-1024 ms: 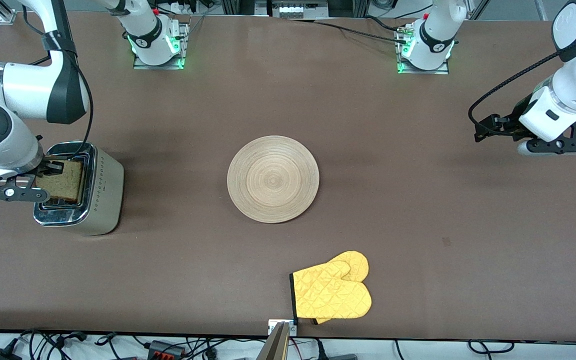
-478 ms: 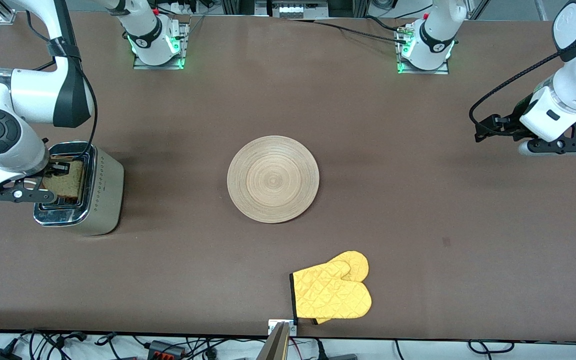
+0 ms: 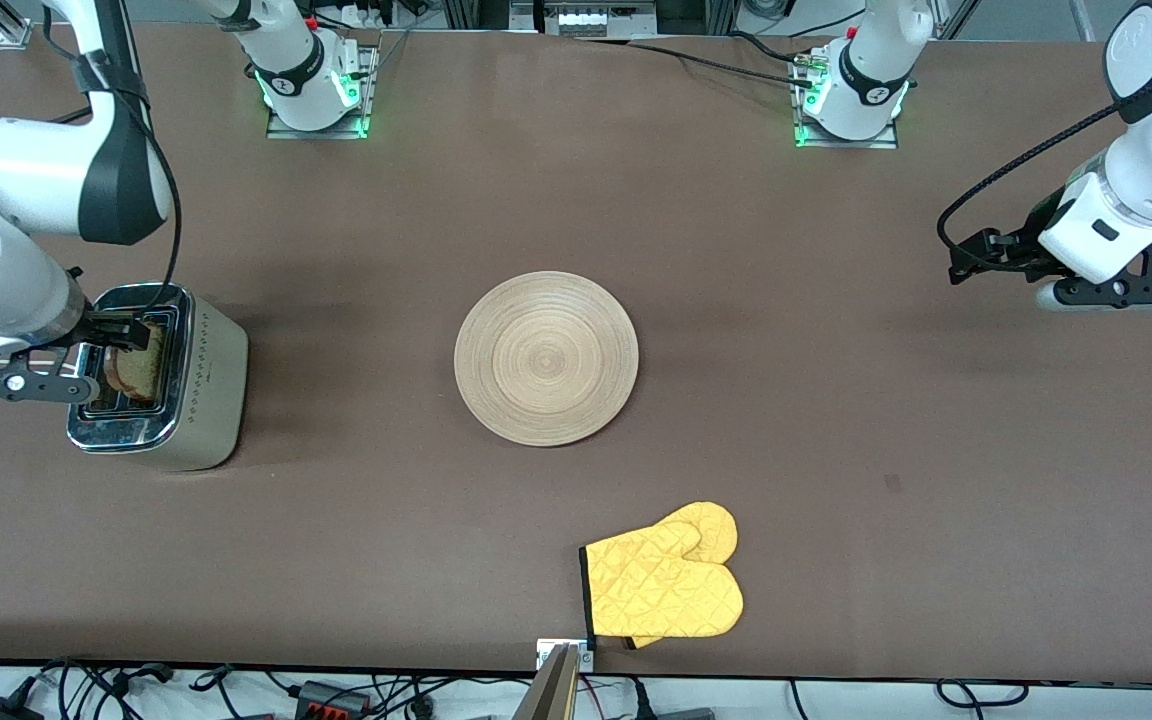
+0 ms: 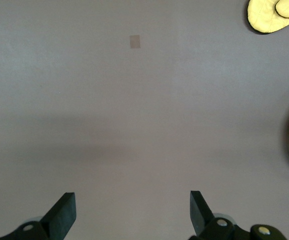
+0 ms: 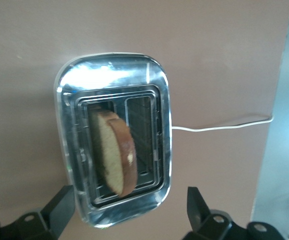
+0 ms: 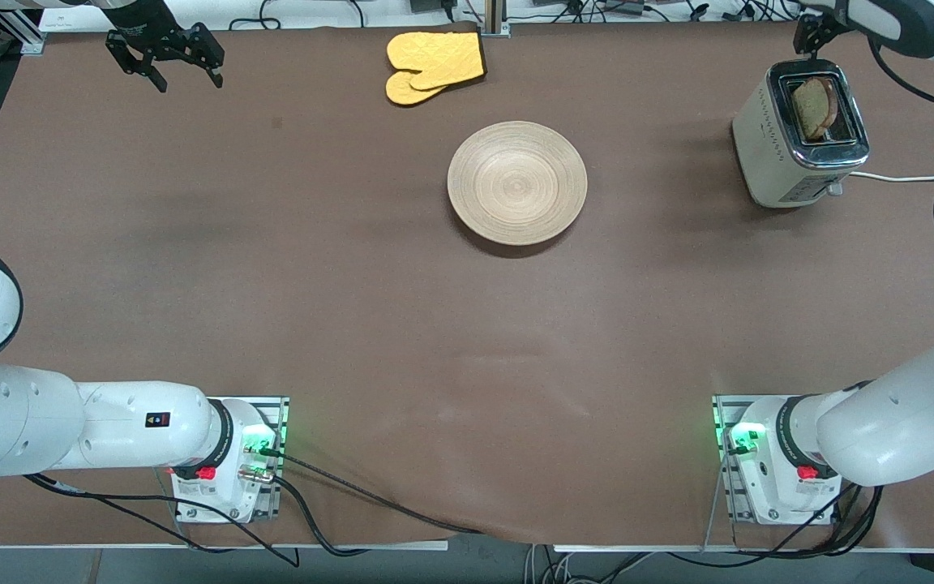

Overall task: Move plate and put bread in toaster
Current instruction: 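Lower the bread into the toaster slot and open the right gripper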

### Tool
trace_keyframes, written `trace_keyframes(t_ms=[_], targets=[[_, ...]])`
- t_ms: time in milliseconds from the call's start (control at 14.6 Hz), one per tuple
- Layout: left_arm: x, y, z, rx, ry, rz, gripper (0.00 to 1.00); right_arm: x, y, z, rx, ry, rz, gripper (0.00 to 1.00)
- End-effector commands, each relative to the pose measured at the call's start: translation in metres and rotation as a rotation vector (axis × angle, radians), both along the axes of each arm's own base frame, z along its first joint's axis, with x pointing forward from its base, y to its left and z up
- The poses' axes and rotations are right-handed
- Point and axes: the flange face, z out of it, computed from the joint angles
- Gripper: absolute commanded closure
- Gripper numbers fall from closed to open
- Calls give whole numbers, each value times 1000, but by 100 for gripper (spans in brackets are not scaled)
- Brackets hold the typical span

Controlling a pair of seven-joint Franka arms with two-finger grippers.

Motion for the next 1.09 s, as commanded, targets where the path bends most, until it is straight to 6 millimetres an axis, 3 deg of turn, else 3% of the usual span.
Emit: trace_keyframes(t_ms=[0,137,410,614,888,1024], targets=[[-3,-4,10,-10,-2,10,0,-1,10,50,131,-9,-51,0],[-3,-4,10,-10,-2,9,0,-1,16,64,215,-22,-75,0],[-3,-5,11,-10,-5,7,0,-1,11,68,342,-31,-113,0],[-3,-5,10,-10,-2,7,0,3,15,90,345,-73,-55,0],[-3,-6,10,-9,-4,5,0,10,-26,101,360,-128,57,0],[-3,-6,10,-10,-4,6,0,9,-30,102,390,-136,51,0]])
